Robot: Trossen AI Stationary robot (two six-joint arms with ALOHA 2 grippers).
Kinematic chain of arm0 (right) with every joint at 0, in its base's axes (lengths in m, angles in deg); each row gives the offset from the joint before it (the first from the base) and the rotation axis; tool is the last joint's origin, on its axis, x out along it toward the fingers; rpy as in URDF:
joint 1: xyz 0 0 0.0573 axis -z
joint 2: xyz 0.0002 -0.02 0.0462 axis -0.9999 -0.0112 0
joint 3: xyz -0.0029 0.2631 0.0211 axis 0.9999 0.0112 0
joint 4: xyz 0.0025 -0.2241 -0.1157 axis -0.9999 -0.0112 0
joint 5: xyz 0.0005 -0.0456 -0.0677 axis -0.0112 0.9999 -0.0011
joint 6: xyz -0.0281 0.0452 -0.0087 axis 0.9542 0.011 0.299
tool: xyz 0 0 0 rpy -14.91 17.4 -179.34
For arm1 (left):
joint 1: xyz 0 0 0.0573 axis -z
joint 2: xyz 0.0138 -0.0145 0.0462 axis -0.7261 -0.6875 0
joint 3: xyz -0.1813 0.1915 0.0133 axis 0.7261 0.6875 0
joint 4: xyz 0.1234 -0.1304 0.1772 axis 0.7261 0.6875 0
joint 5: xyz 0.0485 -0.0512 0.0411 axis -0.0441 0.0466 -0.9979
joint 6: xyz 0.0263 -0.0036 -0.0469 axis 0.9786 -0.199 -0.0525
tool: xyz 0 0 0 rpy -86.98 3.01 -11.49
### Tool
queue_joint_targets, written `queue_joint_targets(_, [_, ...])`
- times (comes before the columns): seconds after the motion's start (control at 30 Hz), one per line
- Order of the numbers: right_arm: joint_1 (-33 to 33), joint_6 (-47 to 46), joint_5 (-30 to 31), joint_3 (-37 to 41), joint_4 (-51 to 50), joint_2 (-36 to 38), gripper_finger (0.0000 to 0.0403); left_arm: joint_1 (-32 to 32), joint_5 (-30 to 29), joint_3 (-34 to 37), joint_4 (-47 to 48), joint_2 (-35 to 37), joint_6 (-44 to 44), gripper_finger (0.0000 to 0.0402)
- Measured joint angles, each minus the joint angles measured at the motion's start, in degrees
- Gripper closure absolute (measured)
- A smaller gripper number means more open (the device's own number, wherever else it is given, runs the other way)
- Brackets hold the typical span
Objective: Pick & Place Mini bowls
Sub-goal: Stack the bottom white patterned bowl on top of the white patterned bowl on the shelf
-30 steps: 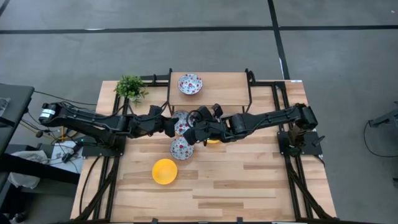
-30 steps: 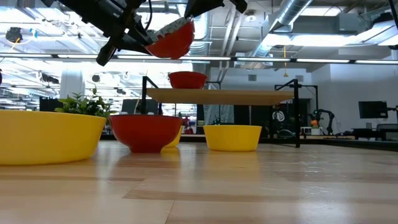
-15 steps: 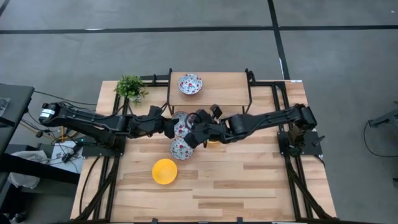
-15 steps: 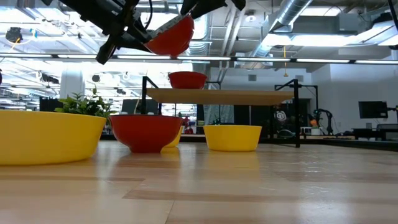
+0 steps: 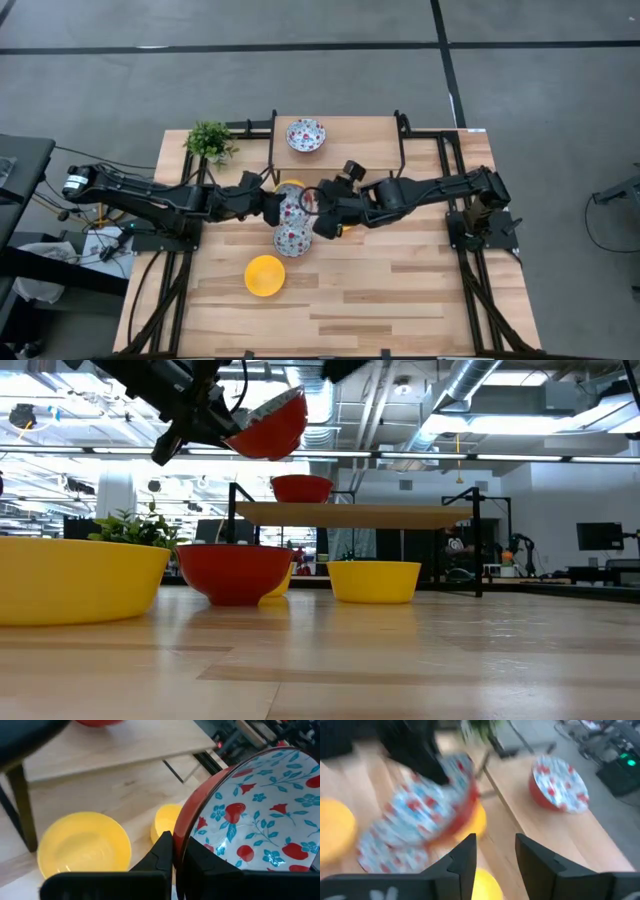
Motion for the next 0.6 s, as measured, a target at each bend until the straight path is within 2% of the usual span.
queue_joint_targets(0.17, [0.13,-3.22,0.25,0.0,-9.68,0.0,0.0302,-0.01,3.76,0.02,0.21,-0.02,0.14,0.0391])
queue_joint_targets(0.37, [-0.56,-5.48,8.98,0.41,-14.79,1.09,0.0308,0.0,5.56,0.02,0.33,-0.07,0.26,0.0391])
queue_joint_targets(0.6, [-1.42,-7.87,9.99,0.42,-19.4,6.25,0.0308,-0.66,6.6,-2.78,0.69,-0.13,3.56,0.0391])
